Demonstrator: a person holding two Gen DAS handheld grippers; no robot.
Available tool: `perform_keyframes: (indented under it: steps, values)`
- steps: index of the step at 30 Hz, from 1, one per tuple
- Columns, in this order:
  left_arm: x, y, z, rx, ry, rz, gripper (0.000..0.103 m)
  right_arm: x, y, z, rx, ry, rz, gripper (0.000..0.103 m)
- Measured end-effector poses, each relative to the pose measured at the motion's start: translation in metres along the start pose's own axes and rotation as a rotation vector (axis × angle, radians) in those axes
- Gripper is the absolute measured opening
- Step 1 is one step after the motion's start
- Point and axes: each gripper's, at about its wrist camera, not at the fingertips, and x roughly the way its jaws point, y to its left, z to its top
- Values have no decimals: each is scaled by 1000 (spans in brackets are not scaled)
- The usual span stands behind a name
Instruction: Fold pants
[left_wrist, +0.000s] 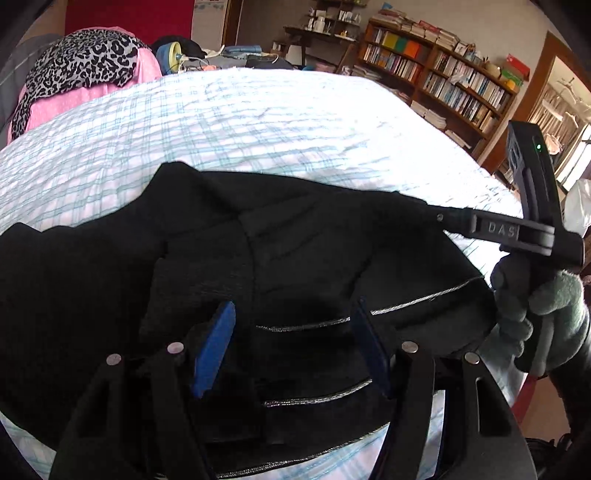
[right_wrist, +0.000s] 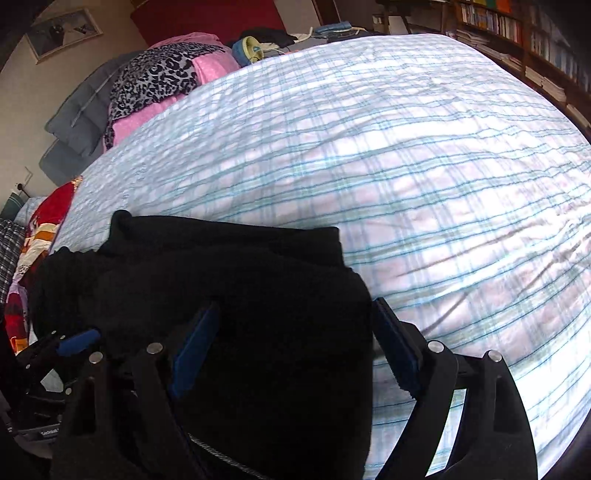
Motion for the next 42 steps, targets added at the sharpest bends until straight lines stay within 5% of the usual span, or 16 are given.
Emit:
perform_keyframes:
  steps: [6,11,16,19,27,29,34,42]
  values:
    - [20,-4,-17,96,12,41,65,3,-9,-9,4,14,6,84]
    - [15,0,-11,52,25,22,65,-52,-19,-25,20,-46,39,84]
    - [-4,-7,0,12,-7,-10,67,-76,-44,-58,120,-4,84,84]
    - [-11,-18,8,30,-28,-26,79,-78,-47,-73,142,-11,115,83]
    - [6,-33,13,7,51,-34,80,-69,-31,-83,109,-15,120,63]
    - [11,-33,14,-22,72,-52,80,-66,-26,-85,98,-20,123,47]
    - [17,-41,25,-36,112,-61,80,-73,-13,-85,61,-56,102,28]
    - [14,-81,62,12,140,-136,80,-100,33,-78,-106,-173,8,22]
